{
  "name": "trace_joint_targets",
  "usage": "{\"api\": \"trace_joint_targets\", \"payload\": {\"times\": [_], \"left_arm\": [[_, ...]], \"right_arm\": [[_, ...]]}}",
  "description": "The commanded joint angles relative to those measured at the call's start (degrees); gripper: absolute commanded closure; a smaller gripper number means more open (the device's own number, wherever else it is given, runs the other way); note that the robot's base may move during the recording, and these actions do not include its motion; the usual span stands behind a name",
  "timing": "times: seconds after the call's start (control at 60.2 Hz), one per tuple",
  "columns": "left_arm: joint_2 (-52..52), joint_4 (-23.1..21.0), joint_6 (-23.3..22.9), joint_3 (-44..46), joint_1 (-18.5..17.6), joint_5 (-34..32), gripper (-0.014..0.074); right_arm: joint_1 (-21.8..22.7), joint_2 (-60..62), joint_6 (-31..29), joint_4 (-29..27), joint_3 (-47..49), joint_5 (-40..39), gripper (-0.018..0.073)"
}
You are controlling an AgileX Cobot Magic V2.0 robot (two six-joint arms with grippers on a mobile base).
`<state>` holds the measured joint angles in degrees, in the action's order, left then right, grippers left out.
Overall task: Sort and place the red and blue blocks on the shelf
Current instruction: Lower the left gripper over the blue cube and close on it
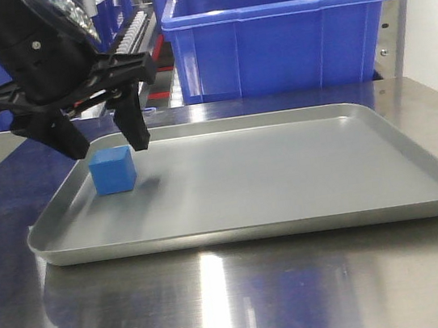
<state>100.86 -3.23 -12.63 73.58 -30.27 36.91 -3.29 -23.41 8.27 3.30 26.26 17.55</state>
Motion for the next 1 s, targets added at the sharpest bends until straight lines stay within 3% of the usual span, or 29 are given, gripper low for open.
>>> {"api": "trace_joint_targets", "payload": {"times": [0.0, 0.979], "left_arm": [[-2.2, 0.1, -0.9, 2.0, -0.3, -3.2, 0.0071], [2.1, 0.1, -2.3, 2.0, -0.3, -2.9, 0.0071]], "right_arm": [[0.2, -0.2, -0.3, 0.3, 1.6, -5.1, 0.0501], [0.2, -0.2, -0.3, 0.3, 1.6, -5.1, 0.0501]]}}
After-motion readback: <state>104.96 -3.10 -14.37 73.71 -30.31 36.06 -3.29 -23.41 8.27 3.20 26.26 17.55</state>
